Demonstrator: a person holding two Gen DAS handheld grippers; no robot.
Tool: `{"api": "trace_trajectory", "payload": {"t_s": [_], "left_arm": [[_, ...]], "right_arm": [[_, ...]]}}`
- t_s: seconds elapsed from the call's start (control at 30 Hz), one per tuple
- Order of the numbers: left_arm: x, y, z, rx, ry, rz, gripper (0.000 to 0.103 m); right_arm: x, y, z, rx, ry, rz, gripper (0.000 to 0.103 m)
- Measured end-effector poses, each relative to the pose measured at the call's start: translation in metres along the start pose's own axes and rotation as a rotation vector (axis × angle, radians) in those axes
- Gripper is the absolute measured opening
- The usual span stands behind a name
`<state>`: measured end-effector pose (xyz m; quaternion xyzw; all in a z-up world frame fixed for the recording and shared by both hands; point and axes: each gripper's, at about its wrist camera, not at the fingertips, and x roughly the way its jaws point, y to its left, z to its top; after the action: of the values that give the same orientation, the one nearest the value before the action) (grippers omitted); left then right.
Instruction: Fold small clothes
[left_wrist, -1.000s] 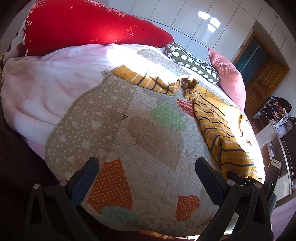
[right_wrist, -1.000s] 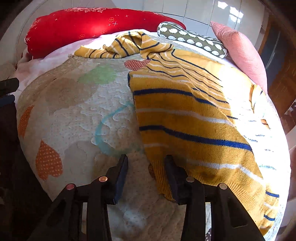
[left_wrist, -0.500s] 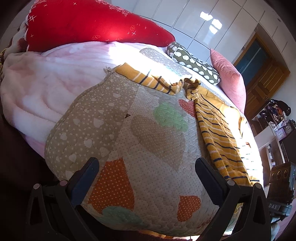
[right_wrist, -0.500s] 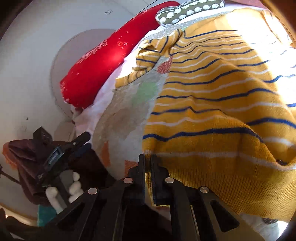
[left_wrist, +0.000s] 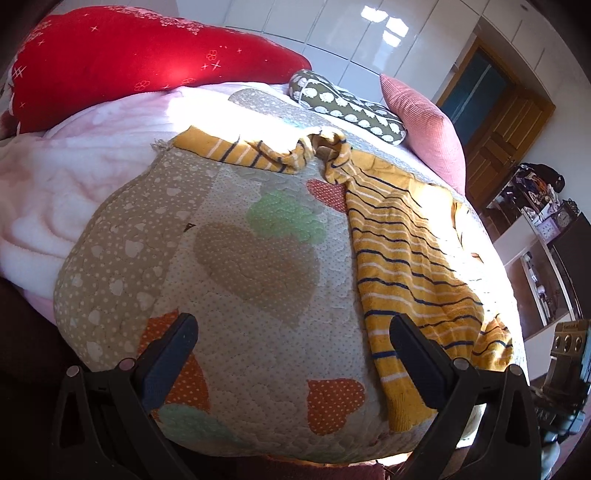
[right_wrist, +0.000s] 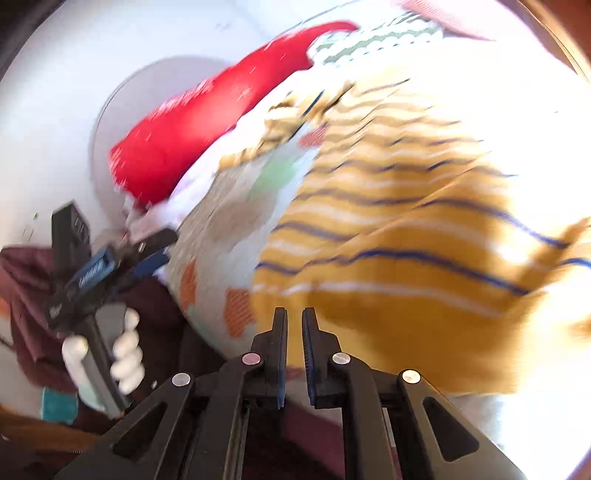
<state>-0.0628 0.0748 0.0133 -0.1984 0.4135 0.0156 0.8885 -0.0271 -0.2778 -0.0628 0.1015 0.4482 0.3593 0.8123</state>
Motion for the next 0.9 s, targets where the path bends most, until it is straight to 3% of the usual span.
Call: {"api": "trace_trajectory", "payload": {"t_s": [0.07, 0.2, 0.27, 0.4, 0.53, 0.6, 0.7, 0.9], "left_arm": [[0.009, -0.027, -0.001, 0.054, 0.016, -0.035, 0.103], [0.035, -0.087, -0.011, 0.214, 0.054, -0.087, 0.103], [0.056, -0.107, -0.019, 0.272, 0.096, -0.063, 0.103], [0.101, -0.114, -0.038, 0.321, 0.237, 0.036, 0.103], [0.095, -0.113, -0.038, 0.338, 0.234, 0.033, 0.103], [0.086, -0.114, -0.032, 0.321, 0.231, 0.016, 0.103], [0.066, -0.122, -0.025, 0.322, 0.167, 0.005, 0.103], [0.048, -0.147, -0.015, 0.367, 0.095, -0.032, 0.103]], "right_arm": [[-0.022, -0.031, 0.006, 0.057, -0.070, -0.104, 0.026], [-0.038, -0.090, 0.002, 0.140, -0.065, -0.322, 0.025], [-0.053, -0.110, -0.008, 0.209, -0.114, -0.251, 0.024], [-0.084, -0.134, -0.022, 0.283, -0.179, -0.301, 0.025], [-0.108, -0.162, -0.015, 0.372, -0.241, -0.210, 0.028], [-0.121, -0.184, -0.001, 0.437, -0.284, -0.230, 0.044], [-0.137, -0.234, 0.024, 0.575, -0.389, -0.198, 0.045], [-0.134, -0.324, 0.071, 0.824, -0.488, -0.124, 0.045]]}}
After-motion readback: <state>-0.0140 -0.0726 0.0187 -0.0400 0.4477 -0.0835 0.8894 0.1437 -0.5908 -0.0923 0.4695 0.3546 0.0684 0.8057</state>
